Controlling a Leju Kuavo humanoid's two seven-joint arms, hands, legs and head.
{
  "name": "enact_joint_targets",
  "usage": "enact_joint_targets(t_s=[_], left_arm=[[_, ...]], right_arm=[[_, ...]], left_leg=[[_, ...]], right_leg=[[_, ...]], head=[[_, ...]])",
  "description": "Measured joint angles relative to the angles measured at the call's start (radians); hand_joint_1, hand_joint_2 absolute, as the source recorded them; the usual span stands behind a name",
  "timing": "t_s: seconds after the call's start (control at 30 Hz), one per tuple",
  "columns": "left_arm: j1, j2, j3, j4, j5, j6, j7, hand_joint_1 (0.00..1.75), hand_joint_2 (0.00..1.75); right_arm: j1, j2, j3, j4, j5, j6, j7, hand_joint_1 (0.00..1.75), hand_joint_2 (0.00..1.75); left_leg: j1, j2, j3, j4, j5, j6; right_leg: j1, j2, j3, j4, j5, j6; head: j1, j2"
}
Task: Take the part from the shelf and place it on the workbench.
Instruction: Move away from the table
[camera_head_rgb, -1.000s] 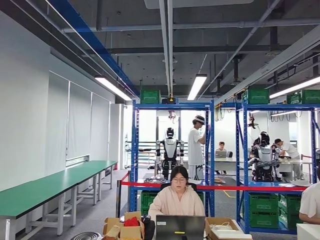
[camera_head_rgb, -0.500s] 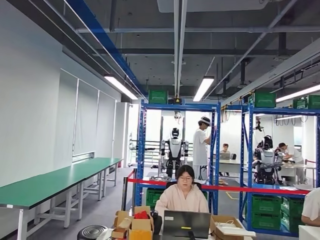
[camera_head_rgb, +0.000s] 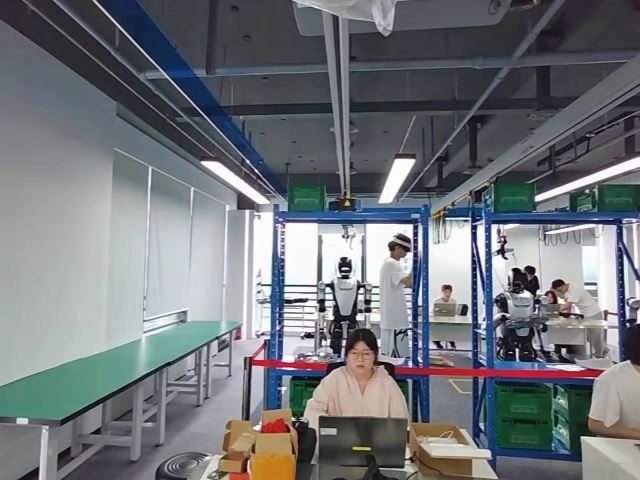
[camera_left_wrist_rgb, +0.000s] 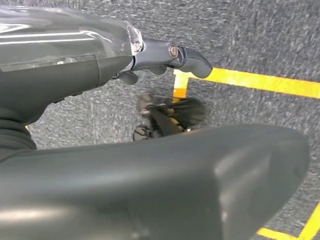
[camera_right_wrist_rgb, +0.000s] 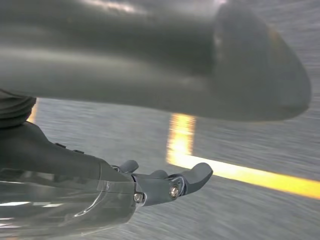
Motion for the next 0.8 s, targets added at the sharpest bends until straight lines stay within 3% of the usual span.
enact_joint_targets(t_s=[0.03,0.07,0.1,0.17,0.23,0.33,0.37,0.43,0.5,0.53,0.57,0.6,0.67,0.73,0.8], left_arm=[[-0.001,0.000,-0.001,0.000,-0.002,-0.002,0.000,0.00,0.00],[-0.002,0.001,-0.003,0.000,-0.003,-0.003,-0.001,0.00,0.00],[-0.003,0.002,-0.005,0.000,-0.003,-0.003,-0.002,0.00,0.00],[-0.006,0.005,-0.010,0.000,-0.003,-0.004,-0.003,0.00,0.00],[-0.011,0.006,-0.014,0.000,-0.005,-0.004,-0.005,0.00,0.00],[-0.012,0.007,-0.016,0.000,-0.007,-0.004,-0.008,0.00,0.00],[-0.013,0.007,-0.016,0.000,-0.008,-0.004,-0.008,0.00,0.00],[-0.016,0.008,-0.017,0.001,-0.011,-0.004,-0.009,0.00,0.00],[-0.017,0.009,-0.020,0.001,-0.016,-0.004,-0.010,0.00,0.00],[-0.017,0.010,-0.022,0.001,-0.018,-0.004,-0.010,0.00,0.00],[-0.016,0.010,-0.023,0.001,-0.020,-0.004,-0.010,0.00,0.00],[-0.016,0.010,-0.025,0.001,-0.021,-0.004,-0.011,0.00,0.00],[-0.016,0.010,-0.028,0.001,-0.022,-0.003,-0.012,0.00,0.00],[-0.018,0.010,-0.031,0.001,-0.022,0.001,-0.009,0.00,0.00],[-0.021,0.010,-0.032,0.001,-0.022,0.006,-0.001,0.00,0.00]], right_arm=[[-0.002,0.000,-0.002,0.016,0.005,0.002,0.029,0.00,0.00],[-0.004,0.000,-0.003,0.029,0.008,0.005,0.050,0.00,0.00],[-0.006,0.000,-0.005,0.040,0.011,0.008,0.065,0.00,0.00],[-0.009,0.000,-0.008,0.055,0.019,0.015,0.089,0.00,0.00],[-0.011,0.000,-0.009,0.066,0.025,0.019,0.104,0.00,0.00],[-0.014,-0.002,-0.011,0.077,0.028,0.021,0.113,0.00,0.00],[-0.014,-0.004,-0.012,0.081,0.029,0.021,0.115,0.00,0.00],[-0.014,-0.006,-0.014,0.086,0.033,0.021,0.119,0.00,0.00],[-0.017,-0.006,-0.017,0.089,0.038,0.022,0.123,0.00,0.00],[-0.018,-0.006,-0.018,0.091,0.039,0.022,0.124,0.00,0.00],[-0.019,-0.007,-0.020,0.092,0.040,0.022,0.124,0.00,0.00],[-0.019,-0.007,-0.022,0.093,0.041,0.022,0.125,0.00,0.00],[-0.021,-0.007,-0.026,0.093,0.039,0.023,0.129,0.00,0.00],[-0.025,-0.008,-0.034,0.093,0.027,0.023,0.143,0.00,0.00],[-0.029,-0.009,-0.050,0.094,0.008,0.022,0.164,0.00,0.00]], left_leg=[[0.000,0.000,-0.007,0.048,-0.016,-0.002],[0.001,0.000,-0.001,0.065,-0.011,-0.003],[0.001,0.000,0.023,0.046,0.011,-0.004],[0.003,0.000,0.108,-0.074,0.059,-0.004],[0.003,0.000,0.174,-0.184,0.069,0.001],[0.001,0.001,0.179,-0.213,0.071,0.018],[0.001,0.002,0.174,-0.214,0.078,0.025],[0.004,0.004,0.158,-0.216,0.096,0.039],[0.002,0.005,0.136,-0.216,0.112,0.044],[0.002,0.005,0.125,-0.215,0.120,0.044],[0.001,0.006,0.114,-0.215,0.128,0.044],[0.001,0.006,0.105,-0.215,0.135,0.042],[0.001,0.005,0.091,-0.215,0.147,0.038],[-0.001,0.005,0.083,-0.214,0.158,0.030],[-0.002,0.006,0.077,-0.214,0.169,0.019]], right_leg=[[0.001,-0.001,-0.015,0.009,0.005,0.000],[0.001,-0.002,-0.031,0.018,0.008,0.000],[0.001,-0.002,-0.047,0.029,0.011,0.002],[0.001,-0.002,-0.076,0.055,0.015,0.006],[0.004,-0.001,-0.099,0.078,0.018,0.014],[0.003,0.000,-0.112,0.091,0.028,0.031],[0.002,0.002,-0.117,0.098,0.018,0.037],[-0.003,0.007,-0.138,0.159,-0.046,0.049],[-0.009,0.008,-0.172,0.278,-0.132,0.057],[-0.011,0.008,-0.182,0.330,-0.155,0.061],[-0.013,0.008,-0.178,0.353,-0.155,0.063],[-0.014,0.008,-0.156,0.340,-0.137,0.064],[-0.014,0.009,-0.066,0.216,-0.078,0.060],[-0.010,0.010,0.021,0.073,-0.050,0.050],[-0.005,0.012,0.049,0.016,-0.050,0.042]], head=[[0.000,0.000],[0.000,0.000],[0.000,0.000],[0.000,0.000],[0.000,0.000],[0.000,0.000],[0.000,0.000],[0.000,0.000],[0.000,0.000],[0.000,0.000],[0.000,0.000],[0.000,0.000],[0.000,0.000],[0.000,0.000],[0.000,0.000]])
